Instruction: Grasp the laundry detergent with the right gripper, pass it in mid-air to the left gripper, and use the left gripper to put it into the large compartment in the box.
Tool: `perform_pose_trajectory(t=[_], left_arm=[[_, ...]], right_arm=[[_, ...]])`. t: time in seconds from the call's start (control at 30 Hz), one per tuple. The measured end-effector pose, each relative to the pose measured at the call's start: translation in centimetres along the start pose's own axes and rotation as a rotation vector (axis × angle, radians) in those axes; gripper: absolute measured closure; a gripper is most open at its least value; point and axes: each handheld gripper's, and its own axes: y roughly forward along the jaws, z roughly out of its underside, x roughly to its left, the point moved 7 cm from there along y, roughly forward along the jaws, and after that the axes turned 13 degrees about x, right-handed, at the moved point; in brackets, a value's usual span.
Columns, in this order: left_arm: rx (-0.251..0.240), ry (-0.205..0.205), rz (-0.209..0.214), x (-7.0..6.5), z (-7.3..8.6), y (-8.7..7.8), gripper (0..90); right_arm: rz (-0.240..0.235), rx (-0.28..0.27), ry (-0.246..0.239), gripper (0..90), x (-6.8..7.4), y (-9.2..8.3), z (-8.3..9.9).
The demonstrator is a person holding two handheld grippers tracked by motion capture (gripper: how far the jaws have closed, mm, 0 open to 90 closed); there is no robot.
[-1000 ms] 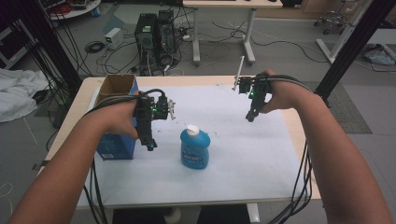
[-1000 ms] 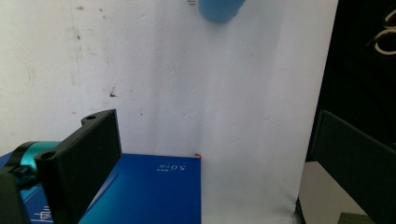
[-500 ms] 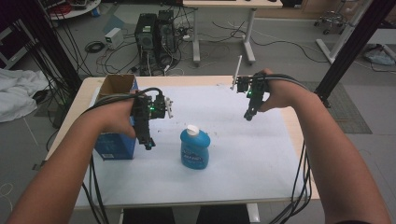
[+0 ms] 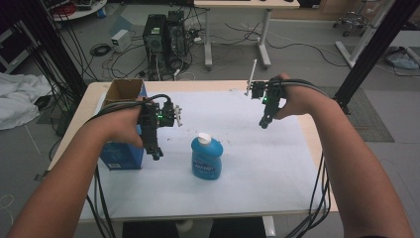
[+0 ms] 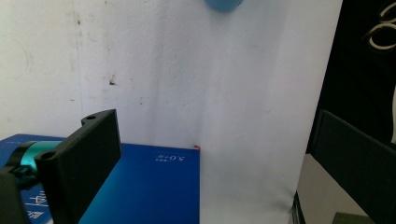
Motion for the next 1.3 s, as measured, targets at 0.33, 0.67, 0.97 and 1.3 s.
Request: perform_pose_trajectory(t=[0.33, 0.67, 0.97, 1.3], left_arm=[[-0.02, 0.013, -0.002, -0.4, 0.1, 0.6, 1.7], [-0.043, 0.017, -0.008, -0.6, 0.4, 1.1, 1.7], [-0.081, 0.022, -0.004, -1.0, 0.6, 1.1, 1.7], [-0.1, 0.037, -0.003, -1.2, 0.6, 1.4, 1.7]], right_arm=[[0.001, -0.043, 0.03, 10.9, 1.2, -0.6, 0.3], [-0.014, -0.122, 0.061, 10.9, 2.4, -1.1, 0.5], [-0.085, -0.247, 0.097, 10.9, 4.0, -0.7, 0.7], [-0.143, -0.379, 0.115, 11.0, 5.5, 0.2, 1.7]])
